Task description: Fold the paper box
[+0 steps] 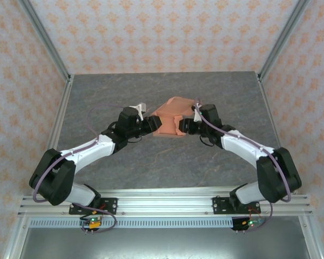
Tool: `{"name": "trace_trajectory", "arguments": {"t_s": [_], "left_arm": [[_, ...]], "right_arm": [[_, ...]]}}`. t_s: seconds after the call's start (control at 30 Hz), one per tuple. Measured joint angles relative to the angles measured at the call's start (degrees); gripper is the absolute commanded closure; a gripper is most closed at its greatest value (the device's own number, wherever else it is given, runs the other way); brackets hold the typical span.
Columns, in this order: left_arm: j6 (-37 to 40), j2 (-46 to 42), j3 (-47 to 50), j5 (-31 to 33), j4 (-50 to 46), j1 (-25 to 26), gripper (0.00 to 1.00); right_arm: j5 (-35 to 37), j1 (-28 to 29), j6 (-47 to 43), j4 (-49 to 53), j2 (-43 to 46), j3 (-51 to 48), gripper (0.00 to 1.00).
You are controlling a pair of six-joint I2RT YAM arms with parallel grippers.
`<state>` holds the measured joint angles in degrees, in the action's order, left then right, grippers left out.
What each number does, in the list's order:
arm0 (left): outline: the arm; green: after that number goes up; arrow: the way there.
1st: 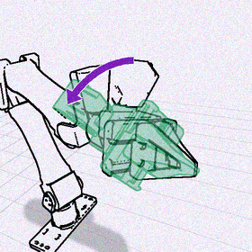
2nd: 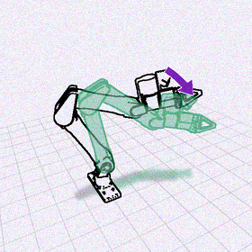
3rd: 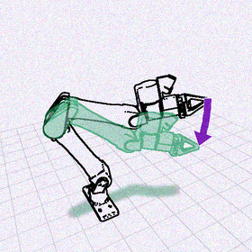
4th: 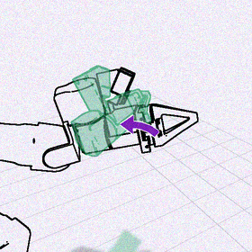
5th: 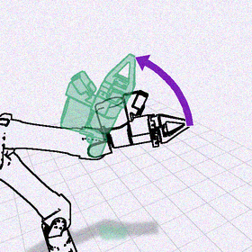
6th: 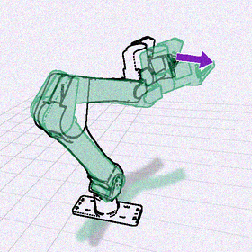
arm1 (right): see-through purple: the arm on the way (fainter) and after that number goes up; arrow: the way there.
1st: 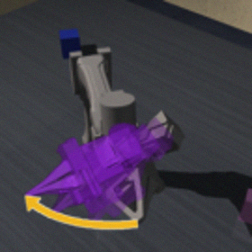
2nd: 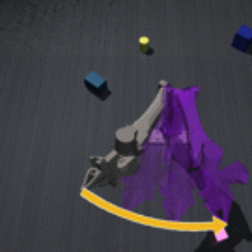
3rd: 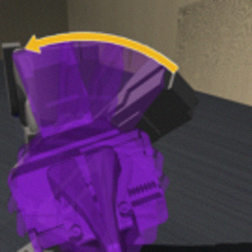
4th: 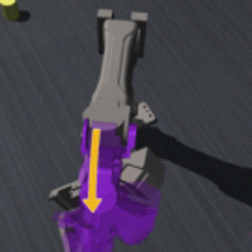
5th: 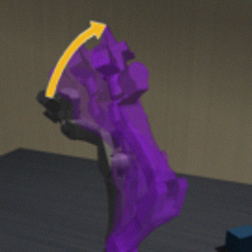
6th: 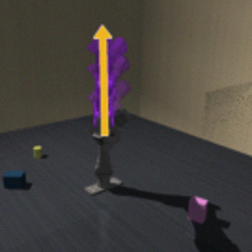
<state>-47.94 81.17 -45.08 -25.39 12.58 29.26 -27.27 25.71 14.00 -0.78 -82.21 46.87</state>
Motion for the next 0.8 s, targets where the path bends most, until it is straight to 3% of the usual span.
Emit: {"name": "trace_trajectory", "arguments": {"t_s": [0.4, 0.5, 0.67, 0.8], "left_arm": [[0.4, -0.2, 0.6, -1.0, 2.3, 0.4, 0.62], [0.9, -0.6, 0.9, -1.0, 2.7, 0.4, 0.62], [2.0, -1.2, 1.3, -0.9, 3.3, 0.4, 0.63], [4.0, -1.7, 1.3, 0.5, 3.4, 1.6, 0.63]], "right_arm": [[0.7, 0.5, 0.2, -2.3, -5.7, 2.3, 0.62], [1.9, 1.6, 0.0, -2.3, -6.0, 2.3, 0.68], [7.5, 3.8, -0.9, -2.2, -6.0, 2.6, 0.81], [14.5, 5.7, -1.0, -2.4, -6.7, 2.6, 0.84]]}}
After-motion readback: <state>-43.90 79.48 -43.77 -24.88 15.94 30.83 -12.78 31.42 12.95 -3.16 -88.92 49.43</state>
